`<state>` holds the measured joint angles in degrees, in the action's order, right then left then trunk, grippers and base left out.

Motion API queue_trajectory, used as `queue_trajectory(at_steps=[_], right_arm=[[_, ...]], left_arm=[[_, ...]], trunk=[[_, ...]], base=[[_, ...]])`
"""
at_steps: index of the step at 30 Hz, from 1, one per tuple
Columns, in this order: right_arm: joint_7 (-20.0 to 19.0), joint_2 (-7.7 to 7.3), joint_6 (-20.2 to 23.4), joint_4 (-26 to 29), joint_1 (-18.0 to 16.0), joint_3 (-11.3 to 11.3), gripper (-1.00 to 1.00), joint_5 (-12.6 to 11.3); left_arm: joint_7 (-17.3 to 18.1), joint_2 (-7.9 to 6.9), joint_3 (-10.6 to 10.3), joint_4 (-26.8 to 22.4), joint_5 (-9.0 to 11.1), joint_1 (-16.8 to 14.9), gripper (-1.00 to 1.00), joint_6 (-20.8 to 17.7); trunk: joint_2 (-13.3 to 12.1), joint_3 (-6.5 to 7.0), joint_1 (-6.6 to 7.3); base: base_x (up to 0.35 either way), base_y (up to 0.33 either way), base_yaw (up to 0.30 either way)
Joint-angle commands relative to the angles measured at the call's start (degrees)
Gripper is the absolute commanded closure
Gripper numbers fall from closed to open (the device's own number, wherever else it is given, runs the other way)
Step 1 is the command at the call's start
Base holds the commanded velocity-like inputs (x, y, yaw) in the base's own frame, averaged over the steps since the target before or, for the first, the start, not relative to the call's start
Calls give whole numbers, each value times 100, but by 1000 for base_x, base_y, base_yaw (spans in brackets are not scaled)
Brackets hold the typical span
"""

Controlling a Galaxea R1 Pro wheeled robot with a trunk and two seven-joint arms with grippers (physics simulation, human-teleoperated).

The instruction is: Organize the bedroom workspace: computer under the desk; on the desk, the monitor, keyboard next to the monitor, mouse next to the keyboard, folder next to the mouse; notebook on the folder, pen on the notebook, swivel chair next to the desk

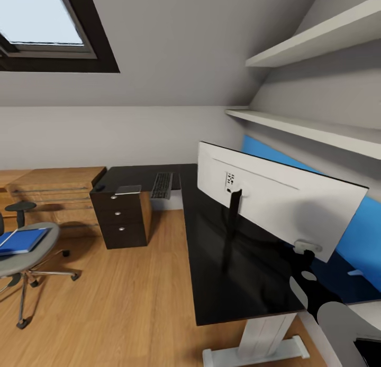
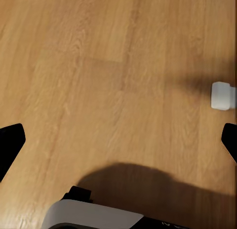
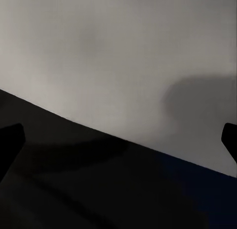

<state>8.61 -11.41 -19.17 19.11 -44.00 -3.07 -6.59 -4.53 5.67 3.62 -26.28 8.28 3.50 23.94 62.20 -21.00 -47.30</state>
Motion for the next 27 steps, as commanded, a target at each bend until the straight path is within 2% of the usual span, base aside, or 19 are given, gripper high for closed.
queue_trajectory(at_steps=[1,27], right_arm=[[-9,-1,-26,-3,-4,15,-100,-57],[-9,7,-26,-6,-4,17,-100,-53]], left_arm=[[4,4,15,-9,15,2,-100,5],[4,4,16,-9,15,2,-100,5]], trunk=[[3,-5,-2],[3,-5,-2]], base=[[109,-98,0],[71,-22,0]])
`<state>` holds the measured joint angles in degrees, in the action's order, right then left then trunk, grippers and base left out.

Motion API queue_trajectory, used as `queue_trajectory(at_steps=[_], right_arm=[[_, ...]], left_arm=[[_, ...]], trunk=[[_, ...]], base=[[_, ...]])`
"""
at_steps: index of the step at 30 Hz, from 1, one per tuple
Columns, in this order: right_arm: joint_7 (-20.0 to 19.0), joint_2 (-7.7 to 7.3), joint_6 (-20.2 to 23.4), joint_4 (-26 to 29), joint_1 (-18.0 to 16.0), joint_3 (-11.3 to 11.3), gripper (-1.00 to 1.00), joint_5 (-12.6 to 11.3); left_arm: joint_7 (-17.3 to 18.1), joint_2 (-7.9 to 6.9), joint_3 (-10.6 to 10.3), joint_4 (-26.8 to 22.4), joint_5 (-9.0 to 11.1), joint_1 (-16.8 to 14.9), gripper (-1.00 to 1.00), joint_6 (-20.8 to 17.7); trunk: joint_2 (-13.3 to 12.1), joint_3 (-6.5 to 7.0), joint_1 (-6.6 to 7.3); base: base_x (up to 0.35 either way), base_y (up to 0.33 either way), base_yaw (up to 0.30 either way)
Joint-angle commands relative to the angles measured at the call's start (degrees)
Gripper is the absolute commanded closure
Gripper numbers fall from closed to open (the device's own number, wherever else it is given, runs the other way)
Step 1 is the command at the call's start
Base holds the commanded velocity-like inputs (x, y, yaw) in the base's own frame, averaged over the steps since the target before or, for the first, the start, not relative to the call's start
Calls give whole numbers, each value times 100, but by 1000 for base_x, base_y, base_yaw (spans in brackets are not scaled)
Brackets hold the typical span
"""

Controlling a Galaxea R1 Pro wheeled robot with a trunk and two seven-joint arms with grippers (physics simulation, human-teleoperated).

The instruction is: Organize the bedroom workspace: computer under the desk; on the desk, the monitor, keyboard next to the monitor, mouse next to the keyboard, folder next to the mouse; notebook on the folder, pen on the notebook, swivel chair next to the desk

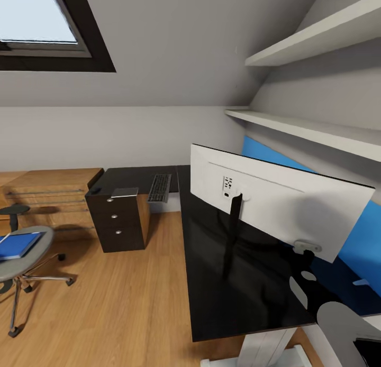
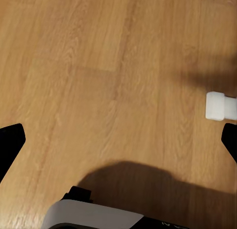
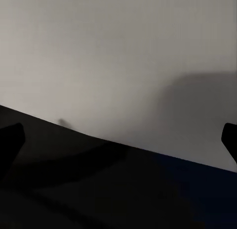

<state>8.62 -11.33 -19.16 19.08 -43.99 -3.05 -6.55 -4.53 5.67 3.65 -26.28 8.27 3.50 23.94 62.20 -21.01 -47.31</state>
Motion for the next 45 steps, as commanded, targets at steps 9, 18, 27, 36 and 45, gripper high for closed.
queue_trajectory(at_steps=[9,18,27,36,45], right_arm=[[-9,1,-26,-8,-4,15,-100,-50],[-9,0,-26,-10,-4,15,-100,-40],[-18,13,-26,-17,-4,15,-100,-40],[-30,21,-32,-21,-4,18,-100,-48],[-47,55,-35,-138,-3,36,-100,-37]], left_arm=[[4,4,13,-9,14,2,-100,14],[4,4,13,-9,17,2,-100,11],[4,4,13,-9,17,2,-100,6],[4,4,13,-9,21,2,-100,5],[4,-4,13,-9,25,2,-100,5]], trunk=[[4,-5,-1],[4,-5,-1],[4,-5,-1],[4,-5,-1],[4,-5,-1]], base=[[119,-72,0],[2,-12,0],[-248,-1,0],[-317,0,0],[-320,52,0]])
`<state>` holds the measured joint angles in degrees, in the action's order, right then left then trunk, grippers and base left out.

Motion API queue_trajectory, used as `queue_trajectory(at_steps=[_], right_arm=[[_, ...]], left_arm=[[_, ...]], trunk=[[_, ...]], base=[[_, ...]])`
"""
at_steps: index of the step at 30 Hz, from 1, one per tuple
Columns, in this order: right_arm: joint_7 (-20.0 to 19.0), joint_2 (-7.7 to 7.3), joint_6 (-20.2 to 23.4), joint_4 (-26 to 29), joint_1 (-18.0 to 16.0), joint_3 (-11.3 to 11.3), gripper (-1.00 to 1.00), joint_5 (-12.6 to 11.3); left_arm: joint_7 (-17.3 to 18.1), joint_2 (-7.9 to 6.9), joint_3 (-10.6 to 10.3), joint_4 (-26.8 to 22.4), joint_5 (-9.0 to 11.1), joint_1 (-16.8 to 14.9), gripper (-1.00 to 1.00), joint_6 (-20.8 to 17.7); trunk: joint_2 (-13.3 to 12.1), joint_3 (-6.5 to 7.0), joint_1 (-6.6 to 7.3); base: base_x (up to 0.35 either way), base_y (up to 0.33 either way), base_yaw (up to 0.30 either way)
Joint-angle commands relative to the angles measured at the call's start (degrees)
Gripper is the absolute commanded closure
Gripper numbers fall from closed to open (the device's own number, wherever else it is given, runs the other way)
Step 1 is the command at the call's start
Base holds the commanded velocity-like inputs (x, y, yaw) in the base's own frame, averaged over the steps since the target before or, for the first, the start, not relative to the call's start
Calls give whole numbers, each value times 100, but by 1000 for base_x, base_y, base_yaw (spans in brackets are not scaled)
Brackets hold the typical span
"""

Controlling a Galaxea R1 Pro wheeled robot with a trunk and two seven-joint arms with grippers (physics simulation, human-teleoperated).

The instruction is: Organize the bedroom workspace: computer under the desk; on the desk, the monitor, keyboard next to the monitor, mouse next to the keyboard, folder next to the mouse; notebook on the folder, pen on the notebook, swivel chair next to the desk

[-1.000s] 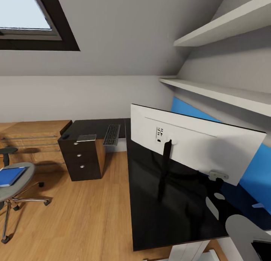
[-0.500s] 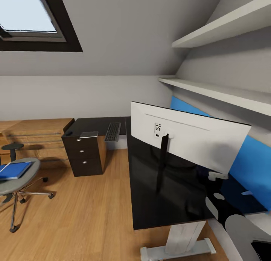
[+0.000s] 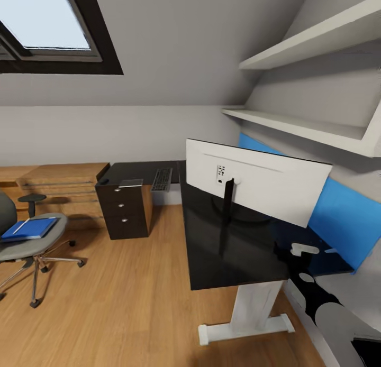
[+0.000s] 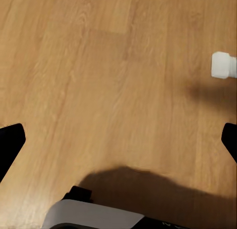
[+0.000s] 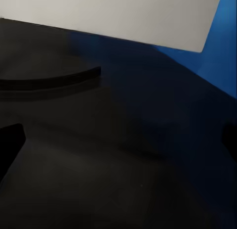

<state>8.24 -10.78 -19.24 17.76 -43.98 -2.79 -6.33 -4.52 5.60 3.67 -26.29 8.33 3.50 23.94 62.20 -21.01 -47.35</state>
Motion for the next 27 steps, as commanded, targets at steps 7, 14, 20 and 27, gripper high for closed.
queue_trajectory(at_steps=[7,14,20,27], right_arm=[[-38,149,-27,-77,-5,13,-100,-72],[-34,374,-34,-177,1,0,-100,-71],[-34,413,-36,-337,3,-2,-100,-86],[-35,422,-23,-381,4,-8,-100,-102]], left_arm=[[4,-16,11,-8,20,2,-100,6],[4,-17,11,-8,20,2,-100,6],[4,-17,11,-8,20,2,-100,6],[4,-21,11,-8,20,2,-100,6]], trunk=[[4,-5,3],[4,-5,3],[4,-5,3],[4,-5,3]], base=[[-286,208,0],[-276,233,0],[-277,215,0],[-282,204,0]])
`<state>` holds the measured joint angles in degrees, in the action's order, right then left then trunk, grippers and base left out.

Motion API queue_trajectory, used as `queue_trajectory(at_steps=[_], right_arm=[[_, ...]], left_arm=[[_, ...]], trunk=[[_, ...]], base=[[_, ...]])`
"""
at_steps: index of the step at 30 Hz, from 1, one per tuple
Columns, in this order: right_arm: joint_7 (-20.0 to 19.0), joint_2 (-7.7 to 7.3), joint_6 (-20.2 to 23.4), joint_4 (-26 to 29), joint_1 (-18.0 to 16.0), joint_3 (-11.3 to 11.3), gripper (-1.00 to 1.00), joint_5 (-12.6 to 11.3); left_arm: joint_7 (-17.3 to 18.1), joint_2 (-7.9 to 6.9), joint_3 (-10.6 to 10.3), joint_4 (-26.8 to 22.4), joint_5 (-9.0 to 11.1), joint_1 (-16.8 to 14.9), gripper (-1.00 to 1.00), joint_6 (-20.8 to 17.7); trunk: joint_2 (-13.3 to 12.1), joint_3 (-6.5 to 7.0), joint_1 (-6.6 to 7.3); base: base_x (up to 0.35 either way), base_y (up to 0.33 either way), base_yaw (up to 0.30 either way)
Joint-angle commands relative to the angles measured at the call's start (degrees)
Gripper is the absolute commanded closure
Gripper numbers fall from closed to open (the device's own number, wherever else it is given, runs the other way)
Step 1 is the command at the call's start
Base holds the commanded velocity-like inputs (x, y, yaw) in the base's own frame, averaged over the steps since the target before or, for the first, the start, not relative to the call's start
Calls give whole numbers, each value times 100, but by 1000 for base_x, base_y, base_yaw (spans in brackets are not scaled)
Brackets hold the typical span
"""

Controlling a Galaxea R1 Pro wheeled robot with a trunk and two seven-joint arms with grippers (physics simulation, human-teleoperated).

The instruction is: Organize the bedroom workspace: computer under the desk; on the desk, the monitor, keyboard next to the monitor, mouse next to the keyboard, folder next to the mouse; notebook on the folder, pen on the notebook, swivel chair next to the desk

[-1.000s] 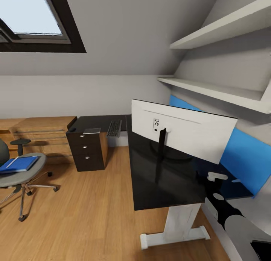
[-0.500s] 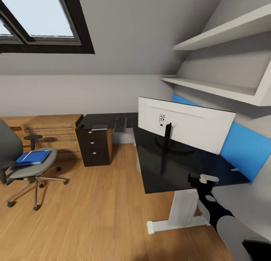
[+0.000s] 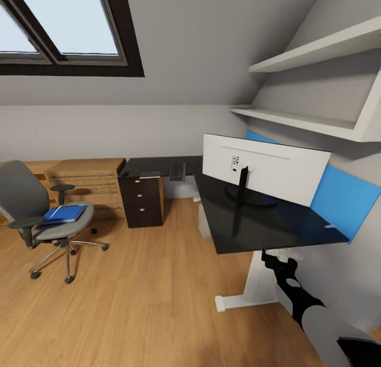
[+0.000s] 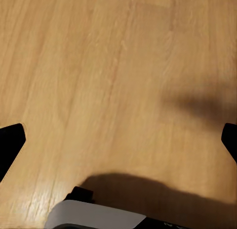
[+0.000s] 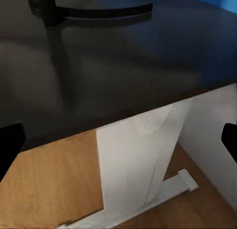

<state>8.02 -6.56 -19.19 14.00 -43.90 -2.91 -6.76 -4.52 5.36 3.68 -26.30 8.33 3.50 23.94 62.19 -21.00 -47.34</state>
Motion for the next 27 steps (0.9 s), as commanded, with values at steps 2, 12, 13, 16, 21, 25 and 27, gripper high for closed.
queue_trajectory(at_steps=[2,12,13,16,21,25,27], right_arm=[[-16,7,-28,-82,-4,7,-100,-61],[-20,531,-108,-1126,-2,-3,-100,-59],[-18,568,-140,-1212,1,-4,-100,-56],[-16,649,-237,-1370,40,-6,-100,-51],[-19,723,-334,-1485,375,-5,-100,-48],[-20,738,-358,-1507,600,-3,-100,-51],[-20,737,-364,-1513,674,-5,-100,-52]], left_arm=[[4,3,10,-7,20,1,-100,6],[2,8,10,-7,5,1,-100,6],[1,8,10,-7,5,1,-100,6],[-2,6,10,-9,3,1,-100,6],[-4,2,10,-10,2,1,-100,6],[-4,5,10,-10,2,1,-100,6],[-5,3,10,-9,2,1,-100,6]], trunk=[[5,-5,2],[5,-5,2],[5,-5,2],[5,-5,2],[5,-5,2],[5,-5,2],[5,-7,2]], base=[[-284,196,0],[-139,63,27],[-22,9,166],[-14,6,199],[-5,2,240],[-2,1,254],[-1,0,255]])
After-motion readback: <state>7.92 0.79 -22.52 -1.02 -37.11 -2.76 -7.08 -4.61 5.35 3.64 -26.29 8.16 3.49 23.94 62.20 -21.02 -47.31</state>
